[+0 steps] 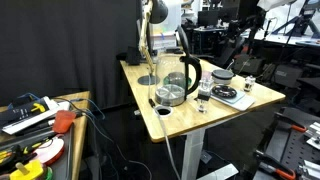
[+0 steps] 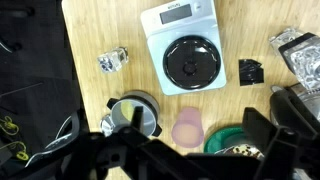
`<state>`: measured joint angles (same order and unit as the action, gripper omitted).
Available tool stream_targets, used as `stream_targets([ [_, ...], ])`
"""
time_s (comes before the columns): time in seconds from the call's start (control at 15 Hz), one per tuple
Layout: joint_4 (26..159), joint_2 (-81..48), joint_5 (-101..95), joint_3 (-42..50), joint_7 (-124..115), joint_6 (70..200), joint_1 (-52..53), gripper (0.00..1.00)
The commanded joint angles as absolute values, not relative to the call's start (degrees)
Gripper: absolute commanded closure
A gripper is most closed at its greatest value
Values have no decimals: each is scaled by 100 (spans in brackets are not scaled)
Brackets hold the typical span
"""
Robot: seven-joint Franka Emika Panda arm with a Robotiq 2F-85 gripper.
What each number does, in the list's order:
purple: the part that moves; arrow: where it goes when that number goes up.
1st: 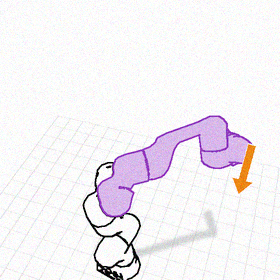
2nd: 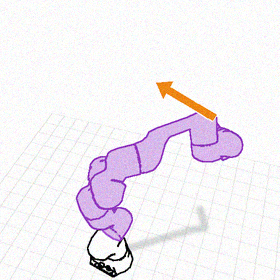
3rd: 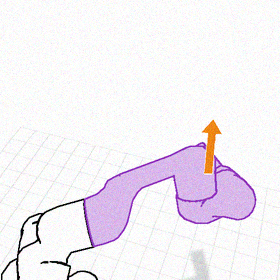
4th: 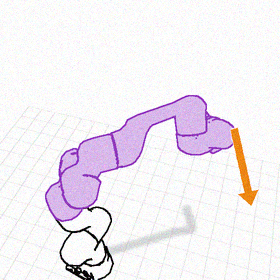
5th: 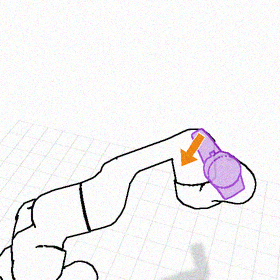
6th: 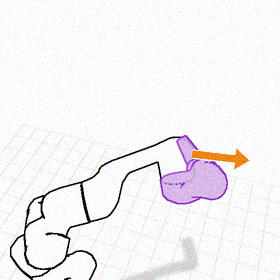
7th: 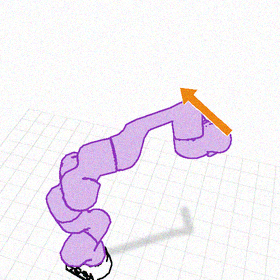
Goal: Move the object slightly to the left of the table
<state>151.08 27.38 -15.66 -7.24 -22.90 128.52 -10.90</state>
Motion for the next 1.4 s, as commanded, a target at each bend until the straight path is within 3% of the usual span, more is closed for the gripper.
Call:
stream_targets([
  [0.0, 15097, 2735, -1606, -644, -2318, 12826, -1009, 0],
  [1.33, 15061, 2685, -1417, -515, -2297, 12867, -957, 0],
])
